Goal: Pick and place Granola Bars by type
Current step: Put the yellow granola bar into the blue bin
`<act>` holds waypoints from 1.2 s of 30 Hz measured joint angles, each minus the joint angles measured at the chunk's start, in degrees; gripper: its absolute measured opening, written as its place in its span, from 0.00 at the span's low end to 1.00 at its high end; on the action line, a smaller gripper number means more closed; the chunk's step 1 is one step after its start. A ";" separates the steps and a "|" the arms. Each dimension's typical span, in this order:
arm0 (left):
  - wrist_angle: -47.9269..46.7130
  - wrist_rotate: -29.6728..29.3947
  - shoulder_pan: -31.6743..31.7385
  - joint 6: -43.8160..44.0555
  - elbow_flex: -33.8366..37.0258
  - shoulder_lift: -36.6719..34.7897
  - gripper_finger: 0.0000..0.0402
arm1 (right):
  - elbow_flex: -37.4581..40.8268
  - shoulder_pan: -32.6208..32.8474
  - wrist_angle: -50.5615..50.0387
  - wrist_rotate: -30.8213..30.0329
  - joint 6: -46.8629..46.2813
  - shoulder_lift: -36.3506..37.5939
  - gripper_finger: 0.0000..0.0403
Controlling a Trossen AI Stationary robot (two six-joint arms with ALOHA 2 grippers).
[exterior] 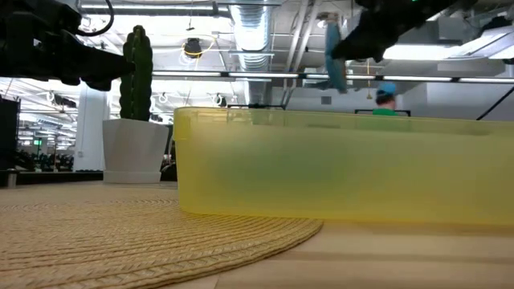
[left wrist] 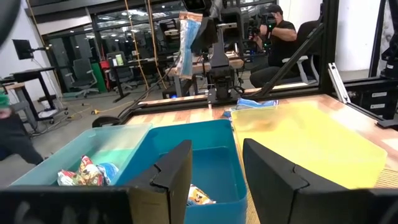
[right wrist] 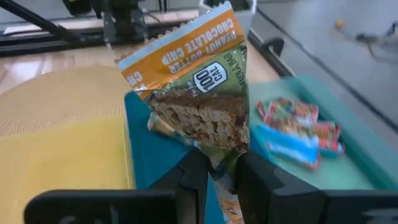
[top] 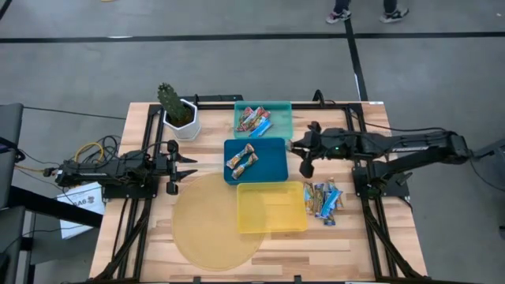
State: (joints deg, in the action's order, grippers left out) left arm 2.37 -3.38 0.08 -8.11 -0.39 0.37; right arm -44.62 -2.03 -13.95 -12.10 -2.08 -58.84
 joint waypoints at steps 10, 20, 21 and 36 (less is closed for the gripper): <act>0.00 0.00 0.00 -0.01 -0.01 0.00 0.34 | -10.13 -0.02 4.38 0.18 9.25 -14.90 0.14; 0.00 0.00 0.01 0.26 0.00 -0.01 0.34 | -22.77 0.07 1.96 0.23 18.40 -26.49 0.14; 0.02 0.00 0.00 0.51 0.01 -0.01 0.34 | -23.23 0.07 1.76 0.20 19.10 -26.96 0.14; 0.00 0.00 0.01 0.49 -0.01 -0.01 0.34 | -24.43 -0.74 -3.63 -0.11 49.59 -31.70 0.14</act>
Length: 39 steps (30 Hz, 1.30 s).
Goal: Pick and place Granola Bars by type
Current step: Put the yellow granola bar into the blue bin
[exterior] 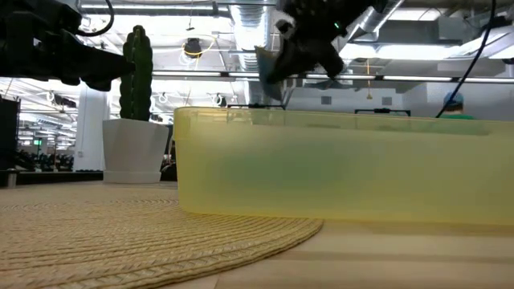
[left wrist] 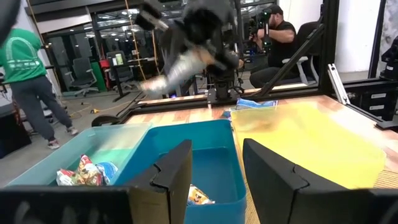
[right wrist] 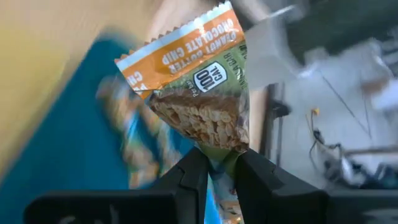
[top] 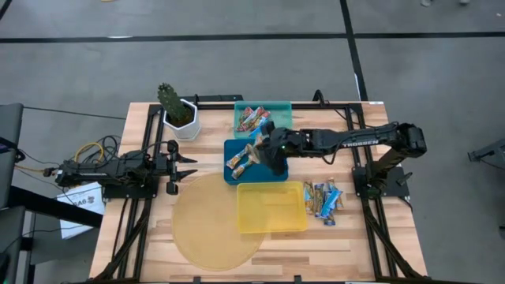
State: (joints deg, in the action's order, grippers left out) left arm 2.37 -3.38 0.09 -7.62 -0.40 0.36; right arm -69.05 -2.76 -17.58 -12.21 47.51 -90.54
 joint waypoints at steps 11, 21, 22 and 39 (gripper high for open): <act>0.00 0.00 -0.02 -0.10 0.02 0.00 0.34 | -0.10 1.19 -8.42 -6.19 26.14 0.13 0.14; 0.00 0.00 0.00 -0.21 0.00 0.00 0.34 | 0.07 1.73 -11.26 -6.29 28.37 -2.44 0.14; 0.02 -0.02 -0.02 -0.27 0.00 0.00 0.34 | 0.08 1.73 -11.11 -6.38 27.69 -3.25 0.14; 0.00 -0.02 0.01 -0.08 0.02 0.00 0.34 | -0.08 -0.14 -6.82 -6.35 14.61 -15.41 0.14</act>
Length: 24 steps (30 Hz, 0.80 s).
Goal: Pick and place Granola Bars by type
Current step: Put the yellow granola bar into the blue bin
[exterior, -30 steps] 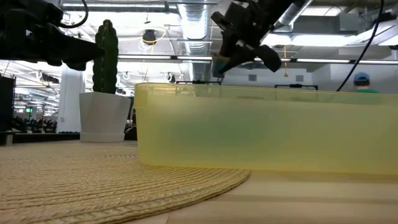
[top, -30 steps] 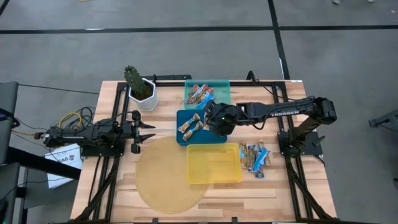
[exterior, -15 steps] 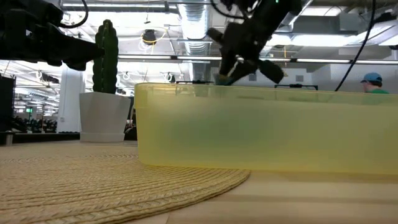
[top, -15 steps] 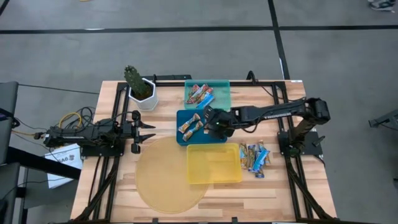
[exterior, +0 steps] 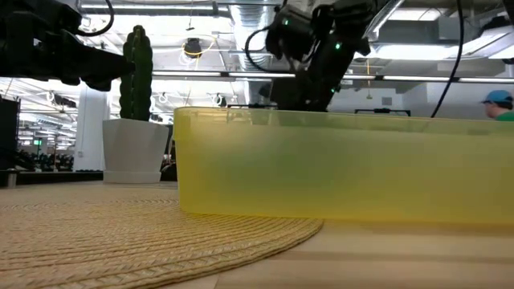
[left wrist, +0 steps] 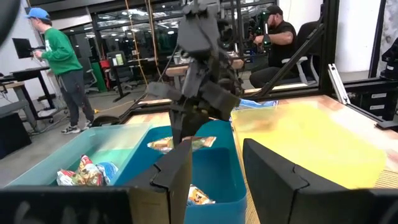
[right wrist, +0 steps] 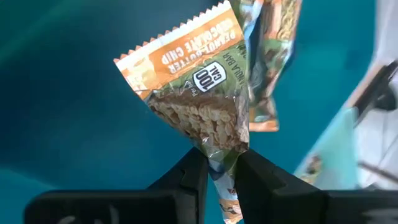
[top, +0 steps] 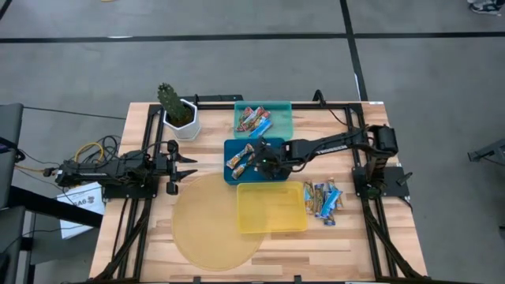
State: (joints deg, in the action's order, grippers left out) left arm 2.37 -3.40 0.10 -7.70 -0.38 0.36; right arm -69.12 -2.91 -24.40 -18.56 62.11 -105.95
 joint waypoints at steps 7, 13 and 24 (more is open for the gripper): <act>0.00 0.00 -0.01 -0.43 -0.01 0.00 0.34 | -0.13 -0.67 0.76 -1.03 -3.55 -1.75 0.14; 0.00 0.00 0.00 -0.09 -0.02 0.00 0.34 | -0.15 -0.67 0.85 -1.07 -3.57 -1.81 0.14; 0.00 0.00 -0.02 -0.20 0.00 0.00 0.34 | -0.13 -0.67 0.85 -1.10 -3.55 -1.86 0.24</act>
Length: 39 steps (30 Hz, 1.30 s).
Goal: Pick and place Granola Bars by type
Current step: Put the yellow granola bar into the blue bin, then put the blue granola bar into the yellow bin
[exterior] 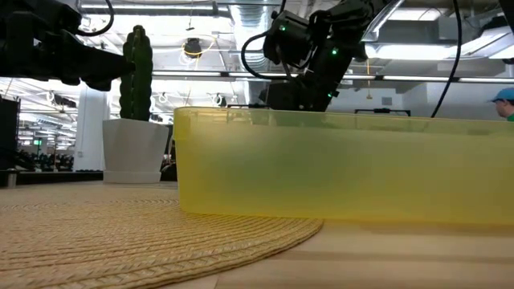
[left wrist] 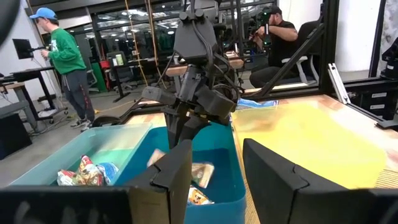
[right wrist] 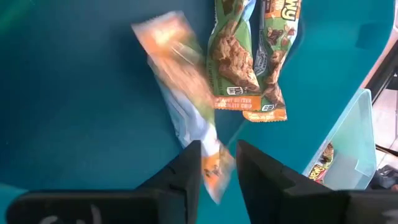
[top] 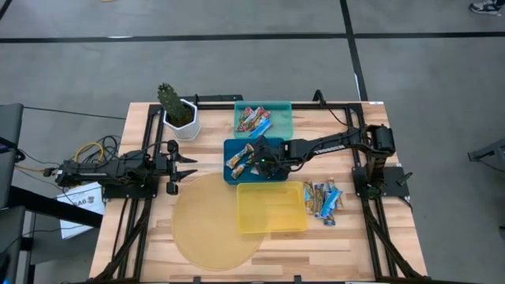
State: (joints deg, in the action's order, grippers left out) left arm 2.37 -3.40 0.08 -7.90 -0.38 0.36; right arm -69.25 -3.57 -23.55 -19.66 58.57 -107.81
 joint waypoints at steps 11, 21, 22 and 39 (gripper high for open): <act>0.00 0.01 0.02 0.35 -0.02 0.00 0.34 | -0.84 0.31 -0.95 -4.41 0.15 0.11 0.34; 0.00 0.02 0.00 -0.26 -0.01 0.02 0.34 | -1.66 1.09 -3.21 -2.97 -3.08 6.24 0.33; 0.00 0.02 0.01 -0.23 -0.02 0.01 0.34 | -1.66 1.21 -3.81 -2.32 -4.25 7.29 0.33; 0.00 0.02 0.01 0.34 -0.01 0.02 0.34 | -1.75 1.68 -19.75 0.67 -39.07 25.33 0.32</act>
State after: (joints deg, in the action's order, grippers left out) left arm 2.37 -3.38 0.08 -7.56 -0.39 0.38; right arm -71.00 -1.89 -43.30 -18.99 19.50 -82.48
